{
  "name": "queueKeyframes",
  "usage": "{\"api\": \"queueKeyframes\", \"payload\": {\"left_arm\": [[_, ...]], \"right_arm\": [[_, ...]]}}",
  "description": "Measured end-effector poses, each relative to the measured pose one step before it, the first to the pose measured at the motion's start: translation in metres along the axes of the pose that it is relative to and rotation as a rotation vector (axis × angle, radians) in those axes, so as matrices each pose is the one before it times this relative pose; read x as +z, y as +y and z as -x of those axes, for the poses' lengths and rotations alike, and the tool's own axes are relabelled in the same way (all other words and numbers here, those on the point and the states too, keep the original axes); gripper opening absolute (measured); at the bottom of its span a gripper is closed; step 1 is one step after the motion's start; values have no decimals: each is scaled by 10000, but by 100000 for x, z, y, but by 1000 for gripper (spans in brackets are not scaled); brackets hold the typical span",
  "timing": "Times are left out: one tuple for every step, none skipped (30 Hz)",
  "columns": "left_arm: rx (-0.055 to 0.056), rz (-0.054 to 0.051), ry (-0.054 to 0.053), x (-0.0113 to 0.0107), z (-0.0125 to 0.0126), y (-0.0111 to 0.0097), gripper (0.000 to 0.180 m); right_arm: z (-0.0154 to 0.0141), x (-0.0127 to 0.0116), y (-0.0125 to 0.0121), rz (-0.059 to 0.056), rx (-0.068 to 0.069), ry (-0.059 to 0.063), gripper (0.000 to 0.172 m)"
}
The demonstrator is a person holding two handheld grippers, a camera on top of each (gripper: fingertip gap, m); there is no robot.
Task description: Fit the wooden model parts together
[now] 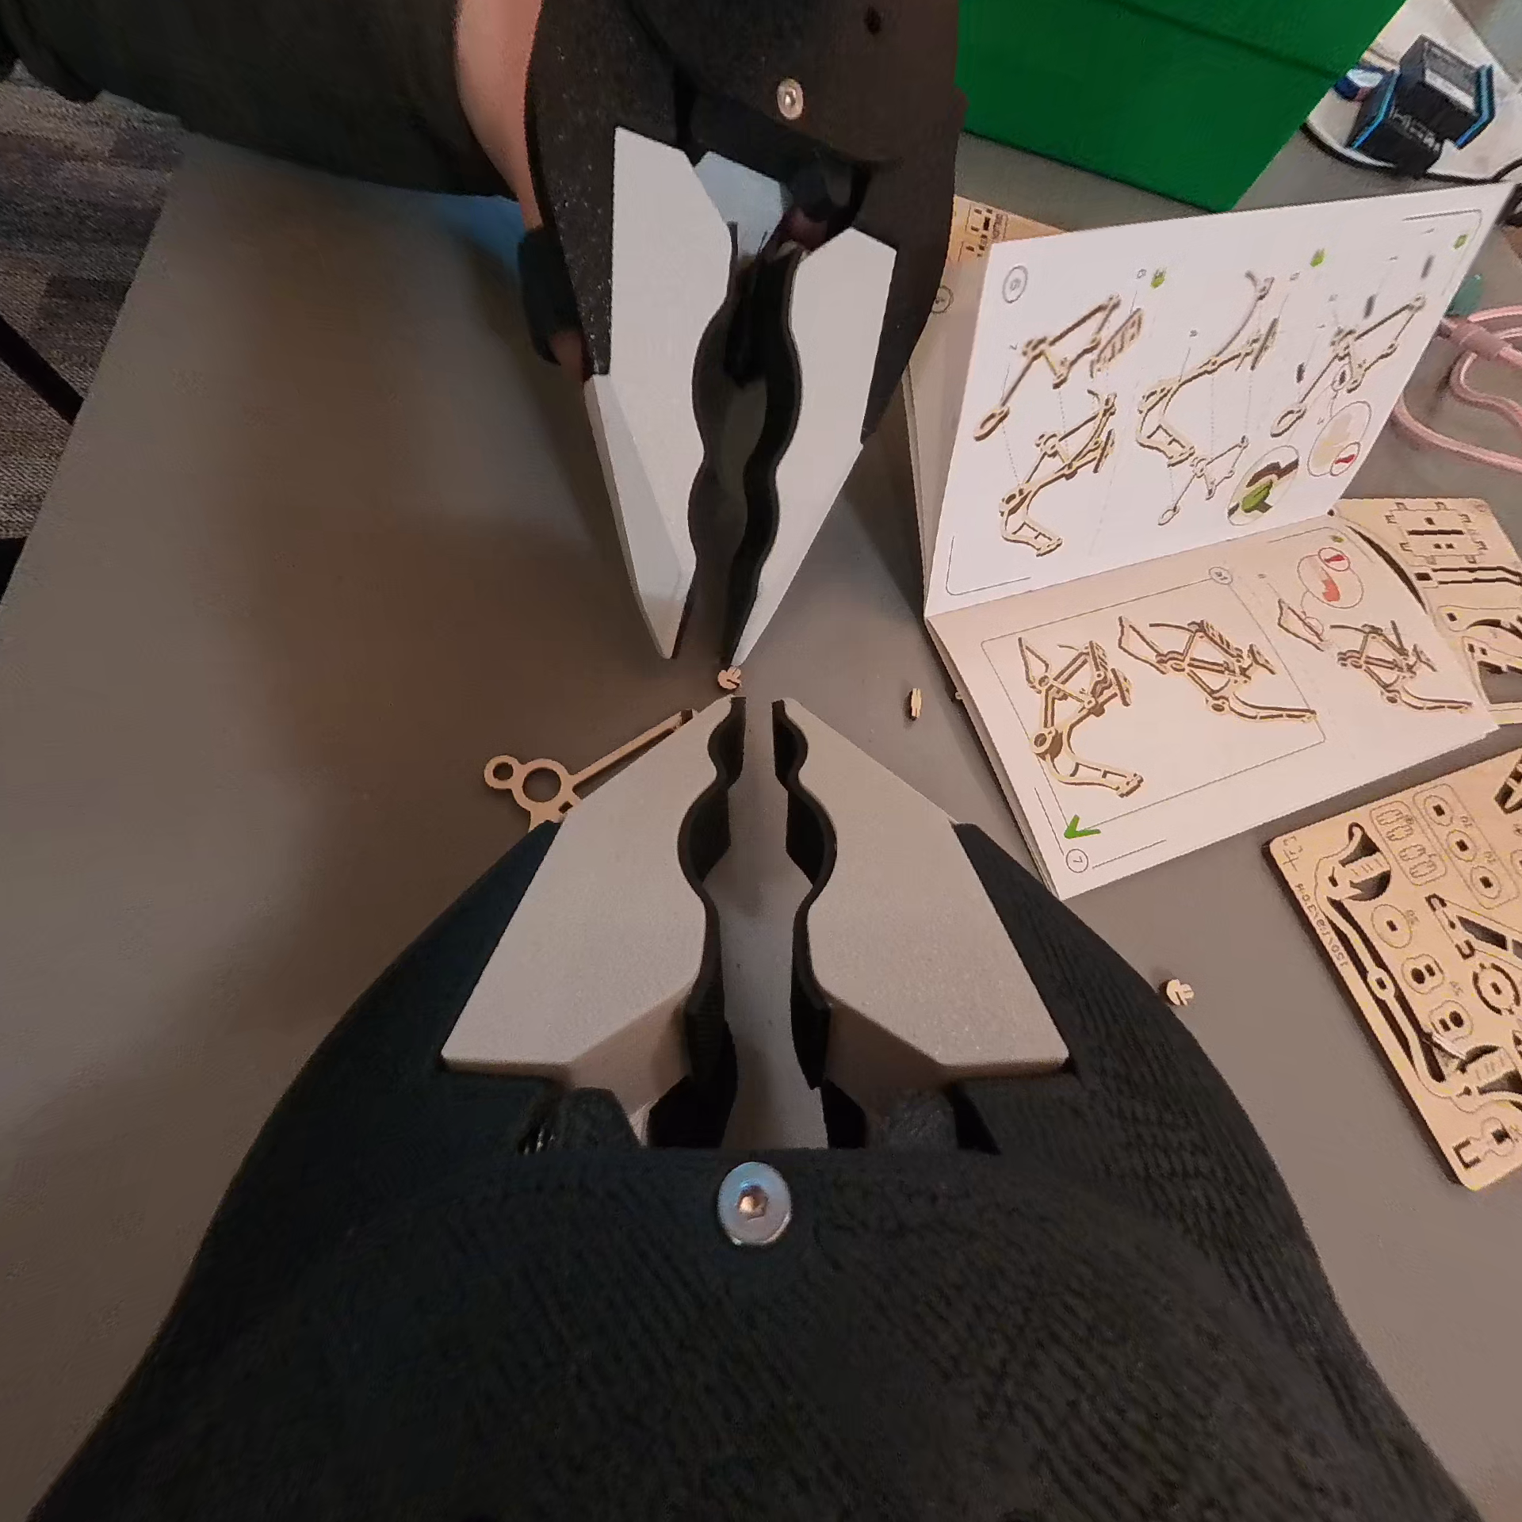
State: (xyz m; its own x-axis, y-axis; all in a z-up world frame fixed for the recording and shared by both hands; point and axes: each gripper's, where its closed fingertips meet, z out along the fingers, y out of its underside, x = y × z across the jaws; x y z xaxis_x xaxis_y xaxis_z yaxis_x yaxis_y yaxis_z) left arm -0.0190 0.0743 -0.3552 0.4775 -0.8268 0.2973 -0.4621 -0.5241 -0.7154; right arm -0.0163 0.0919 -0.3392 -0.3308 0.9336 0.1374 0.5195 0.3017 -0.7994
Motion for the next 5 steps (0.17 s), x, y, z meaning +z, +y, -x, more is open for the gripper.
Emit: {"api": "queueKeyframes", "payload": {"left_arm": [[-33, -58, 28, 1, 0, -58, 12], [-11, -49, 2, -14, 40, -47, 12], [15, -47, -26, -22, 48, -47, 12], [27, -56, -49, -6, 77, -77, 13], [41, -94, -77, 2, 63, -159, 14]], "right_arm": [[-35, -5, 35, -7, -5, 19, 5], [-57, -28, 30, -17, -13, 37, 5], [-94, -42, -4, -39, -27, 52, 5], [-116, -68, 3, -50, -42, 63, 5], [-297, -125, 38, -78, -84, 176, 6]]}}
